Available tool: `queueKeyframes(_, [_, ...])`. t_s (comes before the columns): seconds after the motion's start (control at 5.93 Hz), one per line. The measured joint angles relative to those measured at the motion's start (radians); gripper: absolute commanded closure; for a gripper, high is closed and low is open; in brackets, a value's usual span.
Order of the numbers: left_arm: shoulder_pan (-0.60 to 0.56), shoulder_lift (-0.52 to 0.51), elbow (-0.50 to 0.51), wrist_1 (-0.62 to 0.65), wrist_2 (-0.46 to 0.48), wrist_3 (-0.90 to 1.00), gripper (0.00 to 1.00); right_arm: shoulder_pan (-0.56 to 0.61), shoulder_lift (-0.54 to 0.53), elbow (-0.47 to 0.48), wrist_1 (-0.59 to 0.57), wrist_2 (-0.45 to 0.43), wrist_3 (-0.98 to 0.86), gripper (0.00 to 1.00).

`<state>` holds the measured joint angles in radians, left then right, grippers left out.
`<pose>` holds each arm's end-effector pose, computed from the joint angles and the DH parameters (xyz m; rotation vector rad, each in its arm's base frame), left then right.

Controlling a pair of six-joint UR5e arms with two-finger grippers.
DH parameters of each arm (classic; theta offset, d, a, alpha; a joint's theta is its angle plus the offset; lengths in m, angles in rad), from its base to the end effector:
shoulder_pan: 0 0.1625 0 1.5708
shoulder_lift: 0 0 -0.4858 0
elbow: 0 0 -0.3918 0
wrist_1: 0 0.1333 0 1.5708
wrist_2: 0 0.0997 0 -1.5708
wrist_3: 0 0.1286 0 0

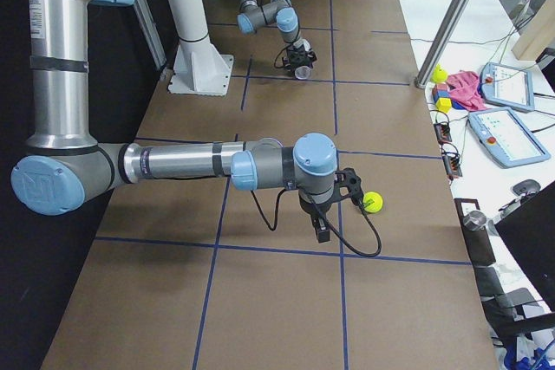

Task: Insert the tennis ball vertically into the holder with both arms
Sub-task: 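Close the left gripper on the can's open end and tip it upright, then lift the upright can with the left gripper and move it farther out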

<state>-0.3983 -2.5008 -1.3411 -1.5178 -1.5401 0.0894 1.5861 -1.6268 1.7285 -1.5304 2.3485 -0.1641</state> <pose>0.7266 -0.4547 0.2428 0.6077 0.3287 1.2051 0.0503 -0.4735 0.6843 0.2042 -0.7624 -0.1963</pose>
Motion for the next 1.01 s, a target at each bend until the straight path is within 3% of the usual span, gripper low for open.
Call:
queueKeyframes(0.17, [0.000,0.000,0.008,-0.009,0.000,-0.001,0.26,0.000,0.000,0.000,0.000,0.000,0.000,0.00])
queueKeyframes(0.34, [0.000,0.000,0.011,-0.015,0.000,-0.002,0.33,0.000,0.000,0.000,0.000,0.000,0.000,0.00])
queueKeyframes(0.67, [-0.006,-0.003,-0.015,-0.048,0.010,-0.006,0.33,0.000,0.000,-0.001,0.000,0.000,0.000,0.00])
queueKeyframes(1.01, [-0.040,-0.007,-0.150,-0.089,0.010,-0.040,0.33,0.000,0.001,-0.001,0.000,0.000,0.000,0.00])
